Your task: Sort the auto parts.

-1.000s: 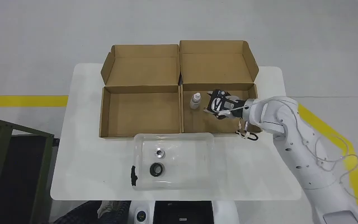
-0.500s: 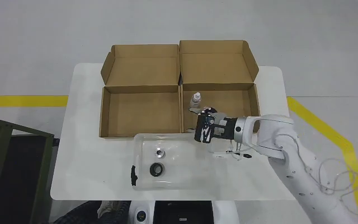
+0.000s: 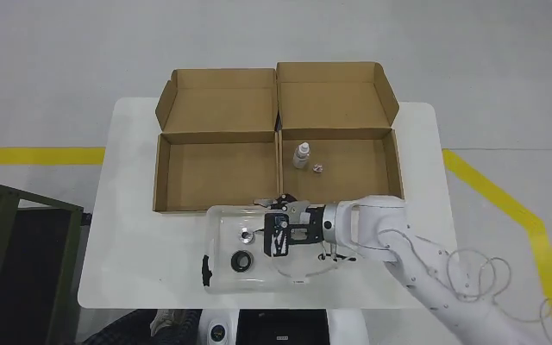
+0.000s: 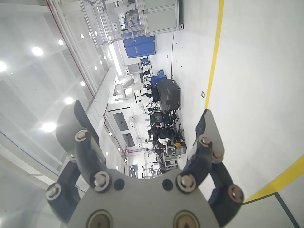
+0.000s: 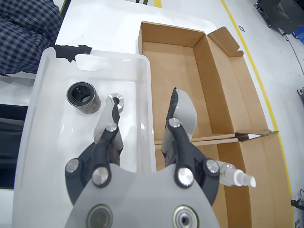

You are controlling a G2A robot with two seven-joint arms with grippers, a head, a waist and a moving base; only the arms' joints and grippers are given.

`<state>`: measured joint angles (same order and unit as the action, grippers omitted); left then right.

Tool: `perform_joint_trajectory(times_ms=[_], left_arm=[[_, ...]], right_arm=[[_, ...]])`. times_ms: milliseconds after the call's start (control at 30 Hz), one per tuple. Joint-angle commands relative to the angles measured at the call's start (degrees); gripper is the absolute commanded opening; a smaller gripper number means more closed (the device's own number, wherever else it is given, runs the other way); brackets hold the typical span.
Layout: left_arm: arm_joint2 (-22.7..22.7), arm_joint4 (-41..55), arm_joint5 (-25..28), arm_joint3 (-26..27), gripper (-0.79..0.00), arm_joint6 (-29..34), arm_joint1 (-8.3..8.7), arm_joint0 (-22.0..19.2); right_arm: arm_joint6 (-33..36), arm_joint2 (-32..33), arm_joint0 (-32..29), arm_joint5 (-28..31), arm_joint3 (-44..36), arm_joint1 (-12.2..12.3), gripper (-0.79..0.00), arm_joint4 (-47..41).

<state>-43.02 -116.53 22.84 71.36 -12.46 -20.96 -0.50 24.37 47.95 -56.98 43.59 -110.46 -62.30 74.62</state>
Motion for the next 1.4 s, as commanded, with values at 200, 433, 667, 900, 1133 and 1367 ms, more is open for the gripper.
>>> perform_joint_trajectory(times_ms=[200,433,667,900,1133,1367], left_arm=[[0.00,0.00,0.00,0.00,0.000,0.00,0.00,0.00],[0.00,0.00,0.00,0.00,0.000,0.00,0.00,0.00],[0.00,0.00,0.00,0.00,0.000,0.00,0.00,0.00],[0.00,0.00,0.00,0.00,0.000,0.00,0.00,0.00],[0.00,0.00,0.00,0.00,0.000,0.00,0.00,0.00],[0.00,0.00,0.00,0.00,0.000,0.00,0.00,0.00]], right_arm=[[-1.64,-4.14,0.34,-1.29,2.74,-1.09,-0.409,3.20],[-1.04,-5.57,-0.08,-1.92,4.34,-1.52,-0.413,5.39],[-0.80,-6.71,0.04,-2.46,6.39,-2.08,-0.419,6.42],[-0.49,-7.81,0.51,-2.35,9.04,-2.68,-0.416,7.15],[-1.11,-9.28,1.32,-2.52,12.44,-3.60,-0.413,6.72],[-2.65,-10.70,2.78,-2.91,15.88,-4.75,-0.416,6.23]])
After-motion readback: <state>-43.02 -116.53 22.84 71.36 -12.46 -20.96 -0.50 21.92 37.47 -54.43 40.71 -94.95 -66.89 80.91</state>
